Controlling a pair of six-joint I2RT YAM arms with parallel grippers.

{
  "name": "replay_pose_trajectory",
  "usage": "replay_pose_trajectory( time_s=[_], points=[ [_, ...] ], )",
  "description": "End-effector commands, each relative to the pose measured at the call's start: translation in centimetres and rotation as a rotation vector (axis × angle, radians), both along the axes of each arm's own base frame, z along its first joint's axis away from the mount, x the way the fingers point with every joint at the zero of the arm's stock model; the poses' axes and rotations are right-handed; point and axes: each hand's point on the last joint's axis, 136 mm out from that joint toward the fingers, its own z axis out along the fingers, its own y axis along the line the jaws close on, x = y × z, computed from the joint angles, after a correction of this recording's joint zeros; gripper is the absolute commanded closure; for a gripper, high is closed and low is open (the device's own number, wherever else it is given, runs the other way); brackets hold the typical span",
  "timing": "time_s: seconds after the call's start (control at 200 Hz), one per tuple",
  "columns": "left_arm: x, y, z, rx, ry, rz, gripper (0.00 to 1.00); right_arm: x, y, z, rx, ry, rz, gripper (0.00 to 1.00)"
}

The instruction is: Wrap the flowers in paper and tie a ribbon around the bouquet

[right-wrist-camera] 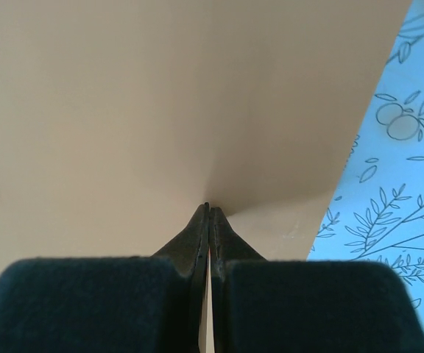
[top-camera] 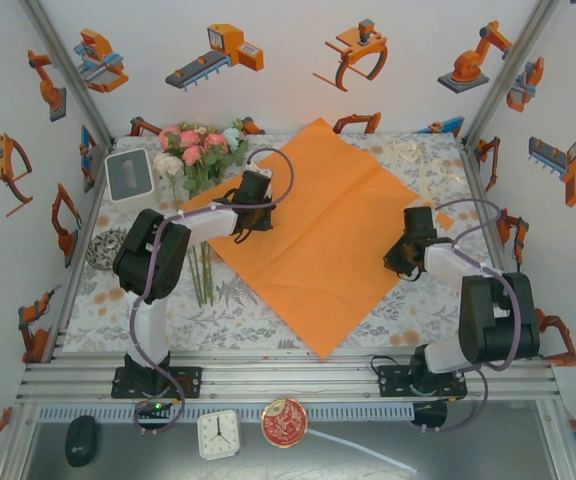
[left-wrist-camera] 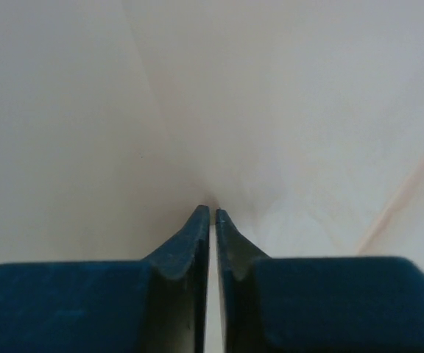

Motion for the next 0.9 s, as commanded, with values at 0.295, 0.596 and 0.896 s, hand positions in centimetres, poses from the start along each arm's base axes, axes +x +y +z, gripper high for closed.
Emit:
replay_pose_trajectory(
  time_s=[0.295, 0.596, 0.896],
  points=[
    [1.5, 7.7, 13.1, -0.019, -0.221, 0.207, 0.6, 2.2, 1.9, 4.5, 0.041, -0.113, 0.046, 1.0],
    [3.5, 23.6, 9.6, 0.121, -0.094, 0.571, 0.59, 1.5, 11.3, 8.4, 0.067, -0.224, 0.339, 0.81],
    [5.7, 26.2, 4.3, -0.045, 0.033, 0.565, 0.57, 0.7, 13.0, 8.5, 0.084, -0.206, 0.408, 0.76]
  ],
)
